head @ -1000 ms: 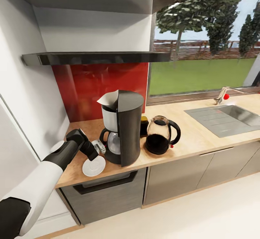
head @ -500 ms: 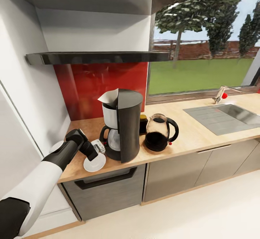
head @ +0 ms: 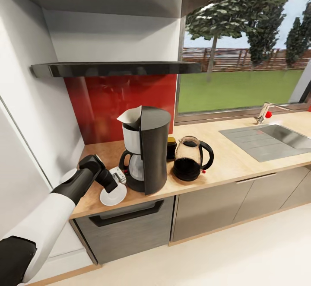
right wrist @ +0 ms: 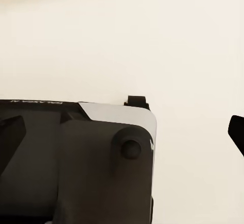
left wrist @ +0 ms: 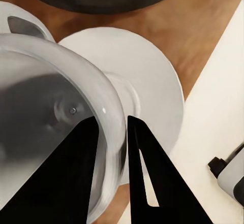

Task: Set up a coffee station on the kitchen countertop: keep the coffee maker on the countertop, move the bottle of coffee from the kitchen shelf to the counter next to the coffee maker, place a paper coffee filter on top of the coffee maker, put the saucer next to the coffee maker with the coffee cup on the saucer, and place the electric kettle next to the coffee maker.

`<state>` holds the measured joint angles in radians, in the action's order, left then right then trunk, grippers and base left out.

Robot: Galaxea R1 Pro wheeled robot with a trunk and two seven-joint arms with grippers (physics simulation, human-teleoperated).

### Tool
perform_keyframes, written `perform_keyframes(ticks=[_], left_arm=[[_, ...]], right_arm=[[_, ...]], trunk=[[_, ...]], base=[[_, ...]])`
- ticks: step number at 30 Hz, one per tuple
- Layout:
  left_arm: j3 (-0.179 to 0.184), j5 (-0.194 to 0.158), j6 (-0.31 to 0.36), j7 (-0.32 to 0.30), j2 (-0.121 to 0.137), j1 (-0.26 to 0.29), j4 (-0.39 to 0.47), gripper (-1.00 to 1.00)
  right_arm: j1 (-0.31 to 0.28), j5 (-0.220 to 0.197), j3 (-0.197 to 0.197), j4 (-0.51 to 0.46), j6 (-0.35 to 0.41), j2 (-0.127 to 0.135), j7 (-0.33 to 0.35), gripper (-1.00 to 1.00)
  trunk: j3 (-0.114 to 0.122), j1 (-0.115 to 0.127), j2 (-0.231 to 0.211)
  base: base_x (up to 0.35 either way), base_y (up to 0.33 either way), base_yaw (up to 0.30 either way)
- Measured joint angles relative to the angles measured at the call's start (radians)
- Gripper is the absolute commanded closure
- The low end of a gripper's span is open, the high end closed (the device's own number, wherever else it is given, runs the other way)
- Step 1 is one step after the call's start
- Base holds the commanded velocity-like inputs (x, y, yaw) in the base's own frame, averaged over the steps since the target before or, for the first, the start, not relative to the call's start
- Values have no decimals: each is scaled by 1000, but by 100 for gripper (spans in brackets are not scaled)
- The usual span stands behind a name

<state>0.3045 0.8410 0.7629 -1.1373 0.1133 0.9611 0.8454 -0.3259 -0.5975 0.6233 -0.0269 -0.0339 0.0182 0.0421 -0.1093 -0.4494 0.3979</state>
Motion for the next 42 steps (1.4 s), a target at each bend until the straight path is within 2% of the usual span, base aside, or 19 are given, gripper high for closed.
perform_keyframes(ticks=[6, 20, 22, 30, 42], left_arm=[[40, 37, 0, 1, -1, 1, -11, 100], [47, 40, -1, -7, -1, -2, -16, 100], [52, 45, -3, -20, 5, 1, -16, 100], [52, 47, -3, -21, 4, 1, -17, 100], [52, 48, -2, -22, 6, 1, -17, 100]], right_arm=[[0, 1, 0, 0, 0, 0, 0, -100], [0, -1, 0, 0, -1, 1, 0, -100], [1, -3, -1, -1, -3, -10, 2, -100], [2, -4, -1, -2, -2, -46, 1, -100], [2, -4, -1, -1, -2, -53, 1, -100]], trunk=[[0, 0, 0], [0, 0, 0], [0, 0, 0], [0, 0, 0], [14, 0, 0]], base=[[0, 0, 0], [0, 0, 0], [0, 0, 0], [0, 0, 0], [0, 0, 0]])
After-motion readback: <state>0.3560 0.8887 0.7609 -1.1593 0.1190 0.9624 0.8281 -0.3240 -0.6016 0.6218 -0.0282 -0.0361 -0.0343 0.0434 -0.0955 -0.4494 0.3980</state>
